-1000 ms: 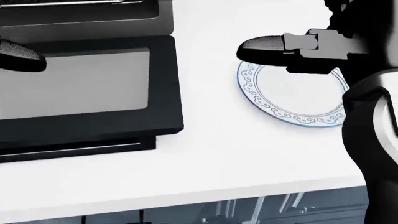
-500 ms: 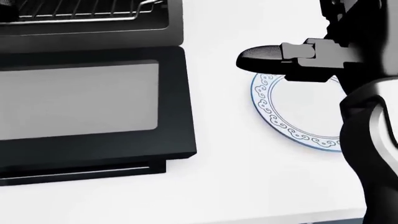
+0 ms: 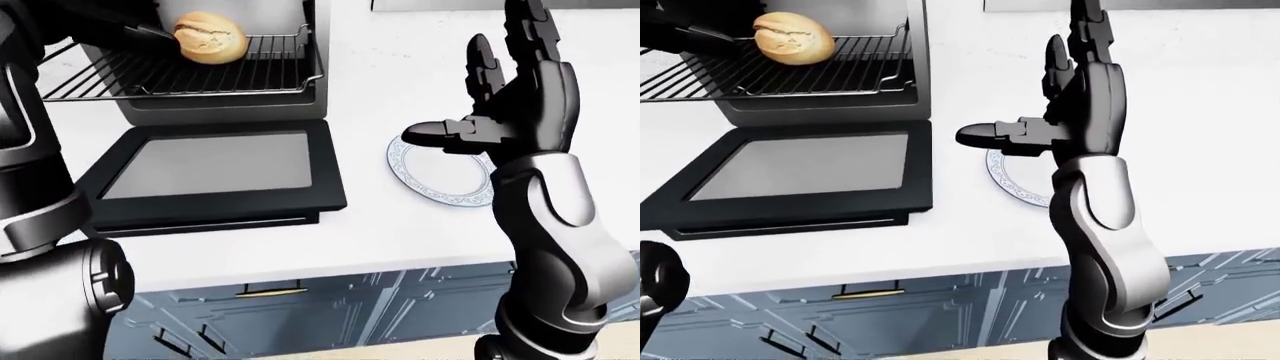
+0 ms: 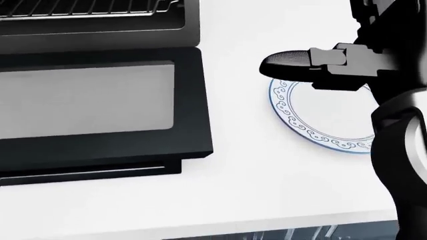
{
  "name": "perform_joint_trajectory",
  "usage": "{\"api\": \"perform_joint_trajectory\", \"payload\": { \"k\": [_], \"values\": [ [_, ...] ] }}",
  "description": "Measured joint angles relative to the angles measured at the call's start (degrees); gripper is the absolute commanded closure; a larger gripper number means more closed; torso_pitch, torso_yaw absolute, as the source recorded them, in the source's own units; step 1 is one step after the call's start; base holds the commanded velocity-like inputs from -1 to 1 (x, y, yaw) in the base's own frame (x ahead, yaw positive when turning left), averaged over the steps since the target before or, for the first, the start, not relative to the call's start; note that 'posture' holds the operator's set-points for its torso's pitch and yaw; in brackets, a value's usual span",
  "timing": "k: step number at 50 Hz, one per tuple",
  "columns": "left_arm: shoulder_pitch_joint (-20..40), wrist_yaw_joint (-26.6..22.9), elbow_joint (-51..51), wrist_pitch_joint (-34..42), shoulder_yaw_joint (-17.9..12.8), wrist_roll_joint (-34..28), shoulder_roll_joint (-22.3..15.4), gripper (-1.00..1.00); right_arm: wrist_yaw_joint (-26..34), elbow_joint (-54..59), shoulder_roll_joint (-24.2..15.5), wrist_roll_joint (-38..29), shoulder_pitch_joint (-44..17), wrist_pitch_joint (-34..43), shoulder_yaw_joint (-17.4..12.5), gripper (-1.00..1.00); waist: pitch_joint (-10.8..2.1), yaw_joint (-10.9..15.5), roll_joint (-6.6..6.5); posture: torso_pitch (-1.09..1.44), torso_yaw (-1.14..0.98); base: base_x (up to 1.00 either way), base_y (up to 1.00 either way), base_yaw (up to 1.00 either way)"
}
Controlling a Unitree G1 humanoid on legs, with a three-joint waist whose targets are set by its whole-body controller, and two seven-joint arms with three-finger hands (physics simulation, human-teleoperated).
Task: Pick the bread from the top rack and place it on the plate on the counter.
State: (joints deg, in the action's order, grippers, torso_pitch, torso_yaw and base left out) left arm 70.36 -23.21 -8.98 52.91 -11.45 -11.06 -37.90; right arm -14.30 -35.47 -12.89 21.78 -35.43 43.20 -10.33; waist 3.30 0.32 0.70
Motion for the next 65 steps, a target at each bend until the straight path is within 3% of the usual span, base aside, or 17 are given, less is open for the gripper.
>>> {"api": "perform_joint_trajectory", "payload": {
  "k": [12, 36, 65],
  "values": [
    [7.78, 1.97, -19.14, -7.48, 1.84, -0.55, 1.93, -1.0, -0.02, -0.66, -0.16, 0.57, 1.8, -0.5, -0.46, -1.0, -0.2, 0.12, 0.22, 0.0, 0.0, 0.0, 0.0, 0.0],
    [13.19, 5.58, -42.5, -21.63, 2.33, -0.23, 5.22, -1.0, -0.02, -0.29, -0.58, 0.35, 3.01, -1.76, -0.83, -1.0, -0.84, 0.02, 0.4, 0.0, 0.0, 0.0, 0.0, 0.0],
    [15.55, 7.79, -54.66, -31.77, 2.85, 1.47, 6.37, -1.0, 0.35, -1.04, -0.86, 0.09, 5.42, -2.55, -1.9, -1.0, -1.1, -0.05, 0.41, 0.0, 0.0, 0.0, 0.0, 0.0]
  ]
}}
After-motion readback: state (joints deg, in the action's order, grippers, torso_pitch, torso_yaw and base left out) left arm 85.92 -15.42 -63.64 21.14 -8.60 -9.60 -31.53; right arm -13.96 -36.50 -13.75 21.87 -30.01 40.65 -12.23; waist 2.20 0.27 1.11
